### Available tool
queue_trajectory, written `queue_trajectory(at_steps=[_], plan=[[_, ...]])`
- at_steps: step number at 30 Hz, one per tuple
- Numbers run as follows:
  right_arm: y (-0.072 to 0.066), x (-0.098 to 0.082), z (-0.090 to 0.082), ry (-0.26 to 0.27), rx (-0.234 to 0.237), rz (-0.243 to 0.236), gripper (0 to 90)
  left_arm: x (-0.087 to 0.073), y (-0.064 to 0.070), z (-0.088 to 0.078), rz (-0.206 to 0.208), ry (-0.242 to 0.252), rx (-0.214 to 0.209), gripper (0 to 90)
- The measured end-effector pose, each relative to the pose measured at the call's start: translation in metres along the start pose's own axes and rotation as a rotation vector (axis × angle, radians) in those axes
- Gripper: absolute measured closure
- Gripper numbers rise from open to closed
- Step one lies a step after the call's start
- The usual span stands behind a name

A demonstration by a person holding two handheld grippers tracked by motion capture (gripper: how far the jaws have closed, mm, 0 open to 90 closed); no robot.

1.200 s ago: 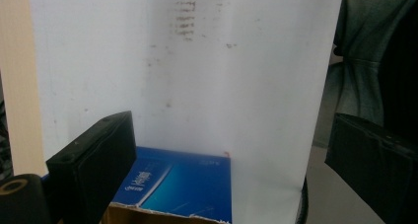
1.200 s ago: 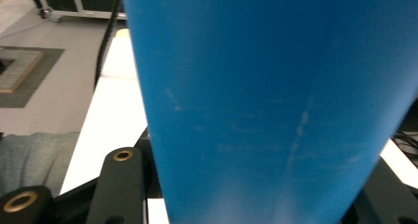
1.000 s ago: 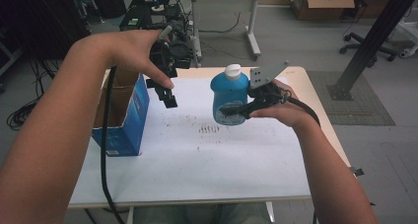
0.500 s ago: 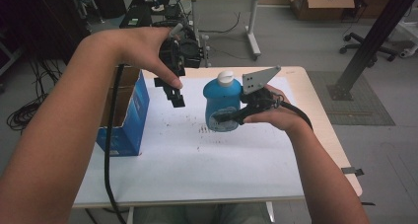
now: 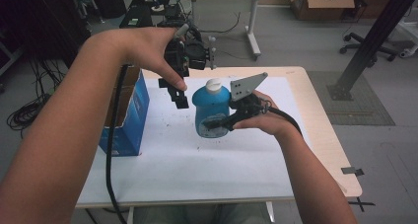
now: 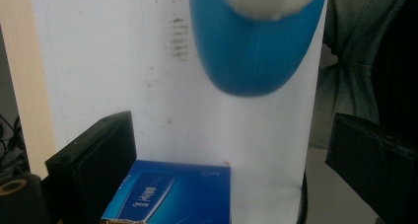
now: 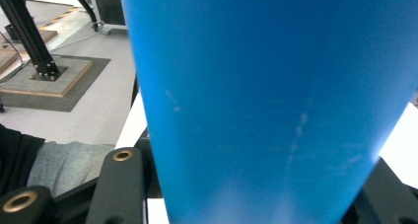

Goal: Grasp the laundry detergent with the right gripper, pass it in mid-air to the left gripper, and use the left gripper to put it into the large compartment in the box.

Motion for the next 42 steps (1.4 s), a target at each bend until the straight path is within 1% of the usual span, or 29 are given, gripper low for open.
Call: queue_trajectory(at_steps=[5, 9, 13, 16, 20, 22, 32, 35, 38, 40, 42], plan=[[-0.002, 0.0, 0.01, 0.004, 0.01, -0.001, 45.9, 0.003, 0.001, 0.002, 0.006, -0.01, 0.004, 5.1], [-0.003, 0.001, 0.015, 0.009, 0.019, 0.0, 45.9, 0.006, 0.003, 0.004, 0.016, -0.016, 0.0, 5.2], [-0.004, 0.003, 0.018, 0.012, 0.023, -0.004, 45.9, 0.008, 0.004, 0.007, 0.016, -0.017, 0.001, 5.1], [-0.005, 0.004, 0.021, 0.015, 0.026, -0.006, 45.9, 0.009, 0.005, 0.009, 0.019, -0.013, 0.0, 5.1], [-0.006, 0.004, 0.023, 0.018, 0.028, -0.007, 45.9, 0.011, 0.006, 0.013, 0.02, -0.028, 0.0, 5.1], [-0.006, 0.004, 0.024, 0.022, 0.031, -0.006, 45.9, 0.012, 0.006, 0.014, 0.028, -0.034, 0.001, 5.2], [-0.006, 0.004, 0.028, 0.029, 0.035, -0.007, 45.9, 0.016, 0.008, 0.02, 0.038, -0.042, 0.01, 5.3], [-0.005, 0.005, 0.029, 0.032, 0.032, -0.008, 45.9, 0.018, 0.007, 0.022, 0.023, -0.04, 0.01, 5.4], [-0.005, 0.006, 0.029, 0.034, 0.031, -0.007, 45.9, 0.018, 0.007, 0.025, 0.02, -0.05, 0.01, 5.4], [-0.005, 0.006, 0.029, 0.035, 0.031, -0.006, 45.9, 0.018, 0.006, 0.026, 0.012, -0.048, 0.012, 5.4], [-0.005, 0.006, 0.029, 0.034, 0.03, -0.008, 45.9, 0.019, 0.006, 0.027, 0.017, -0.05, 0.013, 5.5]])
Point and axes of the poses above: each handheld gripper's, and its own axes: z roughly forward along the jaws, x roughly out of its top, y roughly to its right, the point moved 7 cm from there along z, roughly forward along the jaws, and after that the axes turned 9 degrees about z, right-handed, at the moved point
